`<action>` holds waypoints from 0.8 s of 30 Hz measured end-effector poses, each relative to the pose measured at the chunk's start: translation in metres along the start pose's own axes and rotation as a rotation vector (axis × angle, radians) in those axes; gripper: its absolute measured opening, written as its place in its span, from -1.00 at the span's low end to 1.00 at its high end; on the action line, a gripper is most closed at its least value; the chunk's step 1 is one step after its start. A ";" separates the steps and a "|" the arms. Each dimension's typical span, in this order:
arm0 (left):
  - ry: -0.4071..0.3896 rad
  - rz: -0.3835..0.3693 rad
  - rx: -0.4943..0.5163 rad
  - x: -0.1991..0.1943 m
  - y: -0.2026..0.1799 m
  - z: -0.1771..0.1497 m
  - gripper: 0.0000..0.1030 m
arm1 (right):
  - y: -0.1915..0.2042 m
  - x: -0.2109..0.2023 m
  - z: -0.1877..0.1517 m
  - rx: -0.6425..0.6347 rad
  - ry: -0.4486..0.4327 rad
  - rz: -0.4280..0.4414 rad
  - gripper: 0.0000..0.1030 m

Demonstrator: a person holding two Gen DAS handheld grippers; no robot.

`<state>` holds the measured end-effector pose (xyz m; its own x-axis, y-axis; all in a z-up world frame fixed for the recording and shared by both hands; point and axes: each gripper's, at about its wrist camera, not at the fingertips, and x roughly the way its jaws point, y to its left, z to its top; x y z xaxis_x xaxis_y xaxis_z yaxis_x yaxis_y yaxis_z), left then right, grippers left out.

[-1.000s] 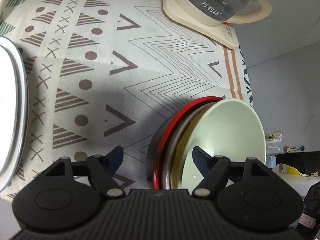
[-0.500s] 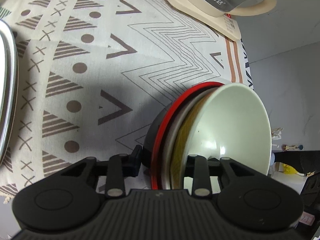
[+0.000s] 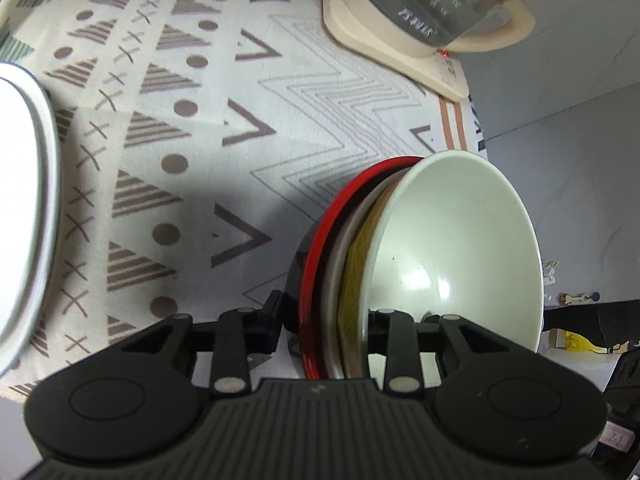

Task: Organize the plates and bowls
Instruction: 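Close both grippers on the red bowl stack rim and lift it, then carry the bowl stack with both grippers and lower it onto the plate stack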

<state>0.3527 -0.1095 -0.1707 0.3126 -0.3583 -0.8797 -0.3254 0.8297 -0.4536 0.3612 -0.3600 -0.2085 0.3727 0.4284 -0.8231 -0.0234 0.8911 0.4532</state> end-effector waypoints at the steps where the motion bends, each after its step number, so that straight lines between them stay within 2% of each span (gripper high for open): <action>1: -0.008 -0.001 0.000 -0.003 0.001 0.001 -0.38 | 0.003 -0.001 0.001 -0.004 -0.004 0.004 -0.26; 16: -0.153 -0.017 -0.052 -0.070 0.030 0.011 -0.38 | 0.062 -0.013 0.010 -0.112 -0.064 0.084 -0.26; 24: -0.210 -0.014 -0.108 -0.098 0.056 0.010 -0.38 | 0.097 -0.013 0.007 -0.178 -0.063 0.120 -0.26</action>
<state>0.3130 -0.0230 -0.1084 0.4929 -0.2630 -0.8294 -0.4101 0.7705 -0.4880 0.3608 -0.2802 -0.1515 0.4145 0.5277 -0.7414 -0.2319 0.8491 0.4747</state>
